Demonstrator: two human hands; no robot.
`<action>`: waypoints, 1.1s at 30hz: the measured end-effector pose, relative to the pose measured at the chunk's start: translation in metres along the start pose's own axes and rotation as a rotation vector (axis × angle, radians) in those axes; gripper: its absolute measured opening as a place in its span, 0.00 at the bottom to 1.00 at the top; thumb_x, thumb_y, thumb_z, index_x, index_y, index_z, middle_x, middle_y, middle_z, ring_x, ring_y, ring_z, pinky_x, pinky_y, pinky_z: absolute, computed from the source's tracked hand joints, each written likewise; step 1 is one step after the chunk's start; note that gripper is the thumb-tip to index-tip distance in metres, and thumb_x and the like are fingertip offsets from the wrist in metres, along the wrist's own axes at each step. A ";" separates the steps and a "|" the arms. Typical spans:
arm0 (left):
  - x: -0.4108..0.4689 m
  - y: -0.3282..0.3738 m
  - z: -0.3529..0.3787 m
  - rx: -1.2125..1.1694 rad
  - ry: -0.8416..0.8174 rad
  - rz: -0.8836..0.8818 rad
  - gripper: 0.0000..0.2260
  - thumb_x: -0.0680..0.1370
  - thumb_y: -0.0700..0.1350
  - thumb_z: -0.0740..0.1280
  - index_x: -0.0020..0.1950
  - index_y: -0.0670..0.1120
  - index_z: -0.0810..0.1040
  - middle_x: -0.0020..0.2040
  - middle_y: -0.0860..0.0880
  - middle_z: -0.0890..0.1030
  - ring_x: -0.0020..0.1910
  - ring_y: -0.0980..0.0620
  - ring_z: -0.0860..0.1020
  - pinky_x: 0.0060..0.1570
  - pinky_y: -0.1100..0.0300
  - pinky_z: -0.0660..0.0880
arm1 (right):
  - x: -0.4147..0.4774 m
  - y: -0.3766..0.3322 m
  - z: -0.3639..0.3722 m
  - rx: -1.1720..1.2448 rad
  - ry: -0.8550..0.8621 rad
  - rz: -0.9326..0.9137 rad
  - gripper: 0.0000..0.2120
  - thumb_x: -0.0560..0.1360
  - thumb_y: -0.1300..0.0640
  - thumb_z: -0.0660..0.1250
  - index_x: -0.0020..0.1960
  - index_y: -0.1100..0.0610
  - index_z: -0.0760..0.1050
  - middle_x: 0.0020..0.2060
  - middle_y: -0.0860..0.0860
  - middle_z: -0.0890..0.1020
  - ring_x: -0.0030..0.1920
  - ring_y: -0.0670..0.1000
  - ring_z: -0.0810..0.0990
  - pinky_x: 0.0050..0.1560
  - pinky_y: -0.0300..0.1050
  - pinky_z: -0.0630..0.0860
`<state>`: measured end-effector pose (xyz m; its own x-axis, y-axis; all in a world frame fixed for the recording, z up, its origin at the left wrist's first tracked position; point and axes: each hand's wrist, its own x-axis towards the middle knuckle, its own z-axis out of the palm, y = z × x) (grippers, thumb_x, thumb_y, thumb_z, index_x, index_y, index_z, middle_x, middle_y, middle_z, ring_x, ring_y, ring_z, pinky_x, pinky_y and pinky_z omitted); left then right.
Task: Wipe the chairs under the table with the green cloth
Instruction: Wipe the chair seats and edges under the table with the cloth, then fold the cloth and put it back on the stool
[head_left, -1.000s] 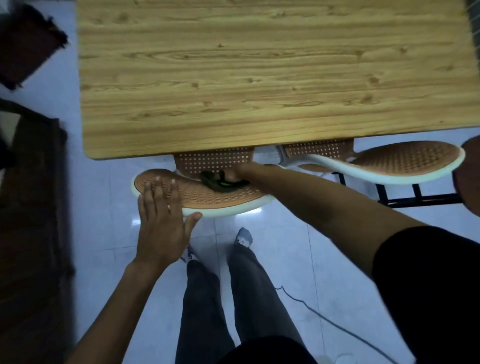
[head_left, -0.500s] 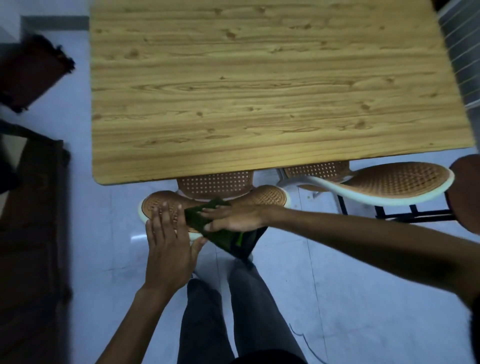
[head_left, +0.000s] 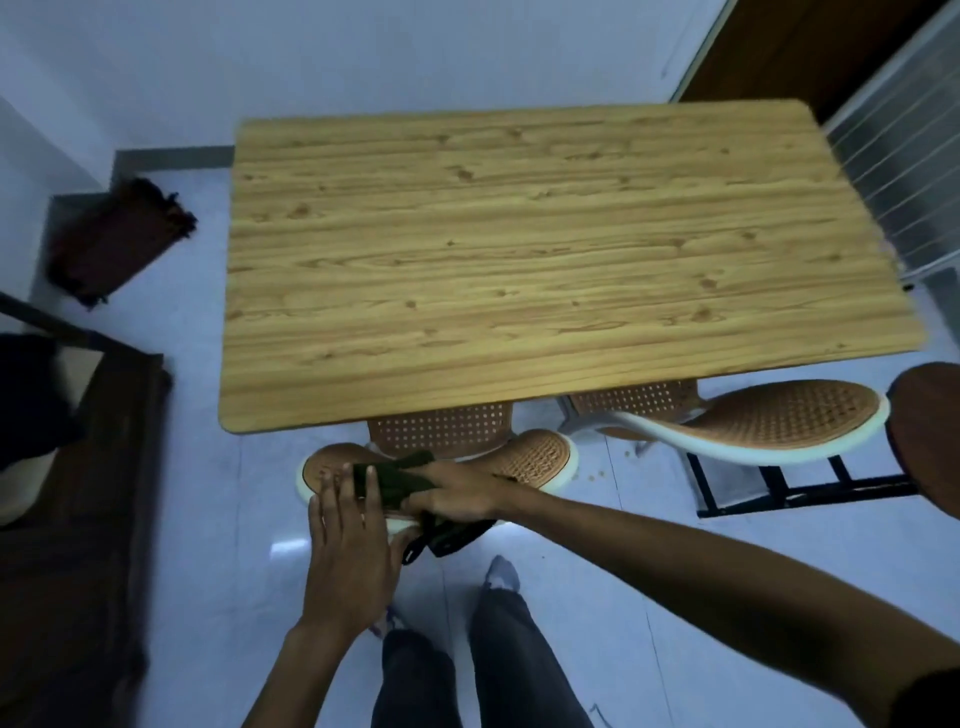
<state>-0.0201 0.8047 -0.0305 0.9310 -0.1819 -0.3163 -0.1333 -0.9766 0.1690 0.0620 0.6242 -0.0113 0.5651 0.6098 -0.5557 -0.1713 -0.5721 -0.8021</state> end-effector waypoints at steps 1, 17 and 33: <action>-0.001 0.000 0.002 0.001 -0.005 0.016 0.39 0.80 0.64 0.40 0.76 0.35 0.61 0.75 0.30 0.63 0.74 0.29 0.61 0.72 0.34 0.60 | -0.005 -0.005 0.001 0.041 0.032 0.009 0.17 0.81 0.54 0.59 0.68 0.59 0.73 0.63 0.58 0.79 0.55 0.52 0.78 0.49 0.37 0.74; -0.006 0.042 -0.092 -1.158 0.182 -0.159 0.21 0.74 0.65 0.64 0.57 0.52 0.78 0.47 0.62 0.82 0.50 0.60 0.80 0.43 0.69 0.77 | -0.122 -0.031 -0.027 0.828 0.118 0.166 0.17 0.66 0.45 0.75 0.53 0.49 0.84 0.57 0.54 0.83 0.58 0.56 0.80 0.59 0.50 0.77; 0.036 0.312 -0.124 -0.781 0.214 0.183 0.15 0.79 0.56 0.62 0.45 0.44 0.71 0.40 0.39 0.81 0.44 0.37 0.80 0.43 0.47 0.75 | -0.326 0.047 -0.035 0.688 1.329 0.035 0.43 0.55 0.28 0.79 0.68 0.33 0.70 0.59 0.32 0.78 0.59 0.34 0.77 0.54 0.37 0.78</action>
<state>0.0143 0.5081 0.1266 0.9725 -0.2275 -0.0500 -0.0881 -0.5580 0.8252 -0.1022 0.3797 0.1401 0.7900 -0.5454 -0.2802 -0.3230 0.0183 -0.9462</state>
